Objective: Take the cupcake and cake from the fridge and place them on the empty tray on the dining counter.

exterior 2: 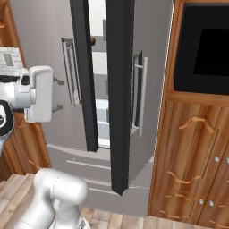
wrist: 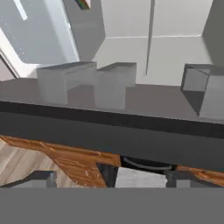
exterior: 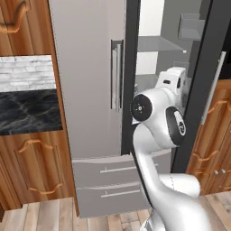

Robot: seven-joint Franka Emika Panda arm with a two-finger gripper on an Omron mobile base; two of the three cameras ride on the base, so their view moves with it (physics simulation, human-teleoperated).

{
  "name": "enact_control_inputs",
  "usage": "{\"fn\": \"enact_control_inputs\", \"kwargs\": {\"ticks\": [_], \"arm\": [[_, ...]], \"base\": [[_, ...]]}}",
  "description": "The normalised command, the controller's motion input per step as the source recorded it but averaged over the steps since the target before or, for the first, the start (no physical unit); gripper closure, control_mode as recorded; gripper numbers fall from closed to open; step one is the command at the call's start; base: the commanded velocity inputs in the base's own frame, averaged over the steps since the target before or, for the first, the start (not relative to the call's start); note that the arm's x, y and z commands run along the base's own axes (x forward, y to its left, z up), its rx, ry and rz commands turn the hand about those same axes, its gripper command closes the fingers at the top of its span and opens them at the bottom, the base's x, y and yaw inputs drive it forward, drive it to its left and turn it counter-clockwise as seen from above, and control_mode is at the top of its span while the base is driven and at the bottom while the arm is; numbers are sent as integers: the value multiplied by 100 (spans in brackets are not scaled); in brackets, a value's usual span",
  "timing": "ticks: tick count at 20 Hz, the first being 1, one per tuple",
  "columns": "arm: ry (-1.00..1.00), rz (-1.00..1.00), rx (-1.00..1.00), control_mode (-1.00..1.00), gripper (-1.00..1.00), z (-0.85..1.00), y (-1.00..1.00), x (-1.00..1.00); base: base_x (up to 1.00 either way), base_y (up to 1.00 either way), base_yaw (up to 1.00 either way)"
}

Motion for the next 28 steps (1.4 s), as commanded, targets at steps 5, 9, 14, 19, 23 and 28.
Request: {"fn": "enact_control_inputs", "kwargs": {"ticks": [5,9,14,19,23,28], "arm": [[1,-20,0,-100,-100,-30,-32,97],[10,-14,0,-100,-100,-20,-7,100],[18,-17,0,-100,-100,-5,-55,100],[33,-11,0,-100,-100,-3,-51,74],[31,-22,0,-100,-100,-24,-100,0],[27,-24,1,-100,-100,-26,-100,-14]], "base": [[0,0,0],[0,0,0],[0,0,0],[0,0,0],[0,0,0],[0,0,0]]}}
